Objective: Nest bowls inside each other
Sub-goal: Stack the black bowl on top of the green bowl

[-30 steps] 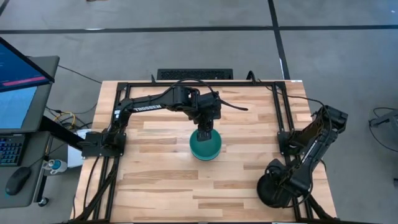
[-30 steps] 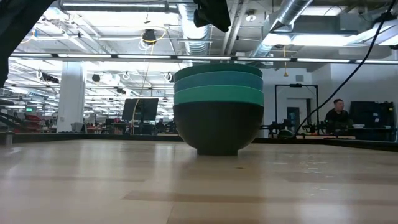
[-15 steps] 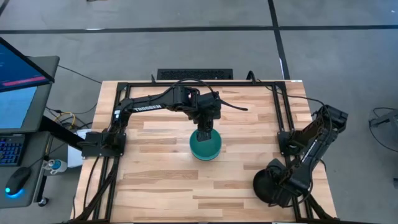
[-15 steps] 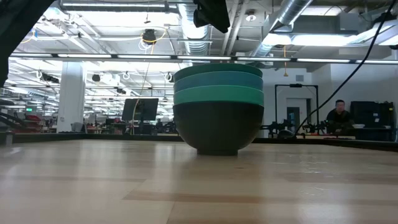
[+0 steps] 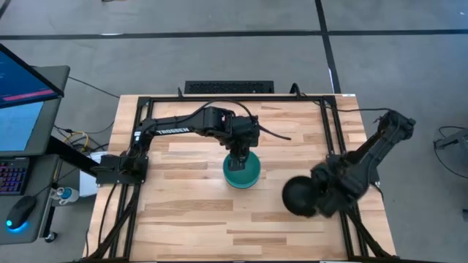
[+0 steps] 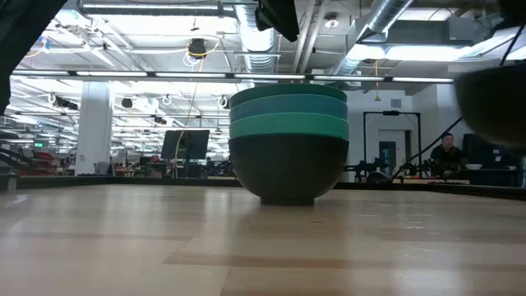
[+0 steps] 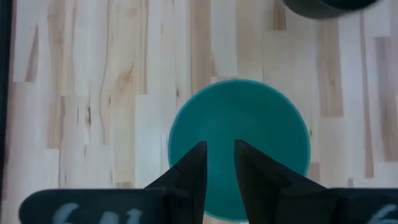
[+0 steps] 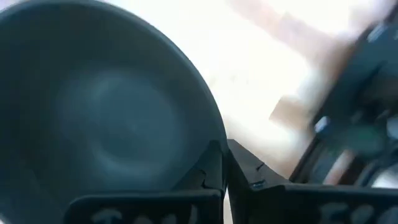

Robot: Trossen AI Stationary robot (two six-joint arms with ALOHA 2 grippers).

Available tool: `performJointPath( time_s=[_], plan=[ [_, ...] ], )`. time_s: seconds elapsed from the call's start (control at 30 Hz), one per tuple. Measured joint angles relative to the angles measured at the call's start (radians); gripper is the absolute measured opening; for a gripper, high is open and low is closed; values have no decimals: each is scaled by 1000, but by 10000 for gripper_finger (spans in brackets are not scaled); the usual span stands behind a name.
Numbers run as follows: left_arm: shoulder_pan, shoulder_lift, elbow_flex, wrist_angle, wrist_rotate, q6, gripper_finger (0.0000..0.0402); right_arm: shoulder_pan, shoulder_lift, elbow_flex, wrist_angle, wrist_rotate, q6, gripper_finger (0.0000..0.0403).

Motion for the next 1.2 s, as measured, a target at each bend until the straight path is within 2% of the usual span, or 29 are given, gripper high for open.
performJointPath(
  time_s=[0.37, 0.63, 0.7, 0.83, 0.97, 1.13, 1.2],
  plan=[
    [-7, -31, 0, -99, -70, 22, 68, -367, -17, 185, -18, 145, -462, 19],
    [5, -138, -3, -105, -96, 37, 30, -545, -19, 231, 141, 153, -688, 25],
    [15, -174, -41, -97, -95, 39, 20, -575, -18, 231, 186, 153, -724, 22],
    [34, -273, -218, -27, -95, 32, 6, -622, -19, 231, 274, 151, -774, 19],
    [35, -428, -504, 177, -75, -1, 2, -662, -12, 232, 333, 143, -805, 24],
    [35, -651, -843, 401, -77, -109, 2, -697, 93, 297, 332, 102, -879, 20],
    [38, -729, -934, 414, -89, -158, 2, -706, 145, 347, 314, 99, -910, 20]
  ],
)
